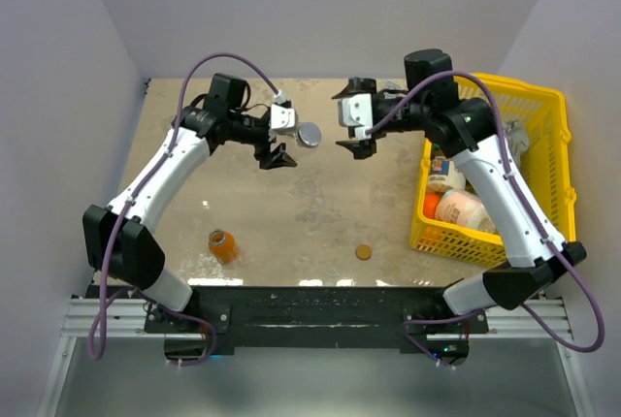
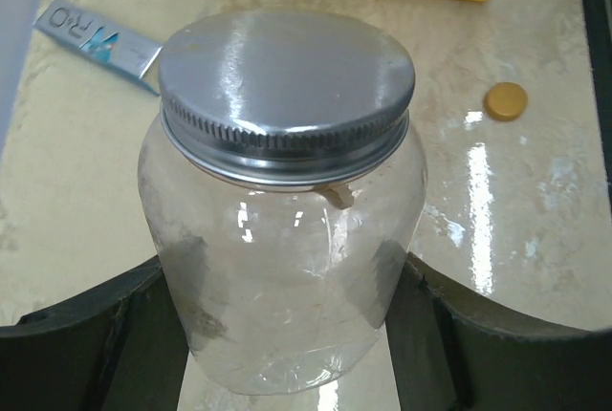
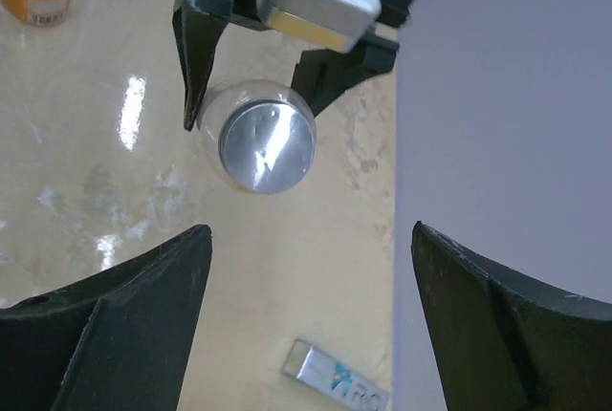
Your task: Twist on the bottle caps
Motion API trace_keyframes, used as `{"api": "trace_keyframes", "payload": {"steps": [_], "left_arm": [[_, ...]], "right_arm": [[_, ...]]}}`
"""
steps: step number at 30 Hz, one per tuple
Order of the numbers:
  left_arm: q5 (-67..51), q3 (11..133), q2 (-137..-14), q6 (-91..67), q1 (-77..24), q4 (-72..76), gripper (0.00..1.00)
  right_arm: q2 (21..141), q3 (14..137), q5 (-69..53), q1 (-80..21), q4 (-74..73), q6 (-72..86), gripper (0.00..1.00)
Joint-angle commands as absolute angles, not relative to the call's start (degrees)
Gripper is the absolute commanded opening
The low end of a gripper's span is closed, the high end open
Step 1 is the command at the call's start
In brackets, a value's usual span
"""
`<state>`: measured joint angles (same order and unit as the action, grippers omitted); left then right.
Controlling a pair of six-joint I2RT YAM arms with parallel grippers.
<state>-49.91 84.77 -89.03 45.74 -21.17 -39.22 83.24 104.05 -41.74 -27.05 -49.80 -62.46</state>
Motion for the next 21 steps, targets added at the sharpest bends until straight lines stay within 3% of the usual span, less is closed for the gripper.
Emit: {"api": "trace_keyframes", "payload": {"steps": [1,14,21], "left_arm": [[-57.75,88.24,-89.83,53.0,-21.53,-49.84,0.0],[-55.81,89.82,-89.73,54.4,-23.03,-51.59,0.0],[-53.18,91.23,-89.56,58.09,-23.38,-53.17,0.0]], "right_arm": [[84.82,104.07,-42.54,-30.31,-55.1,-79.53,0.88],[87.62,106.61,-42.89,-35.06,-62.4,-92.54,0.84],[92.37,112.76,-44.12,-35.86,-67.94,-93.25,0.76]]}}
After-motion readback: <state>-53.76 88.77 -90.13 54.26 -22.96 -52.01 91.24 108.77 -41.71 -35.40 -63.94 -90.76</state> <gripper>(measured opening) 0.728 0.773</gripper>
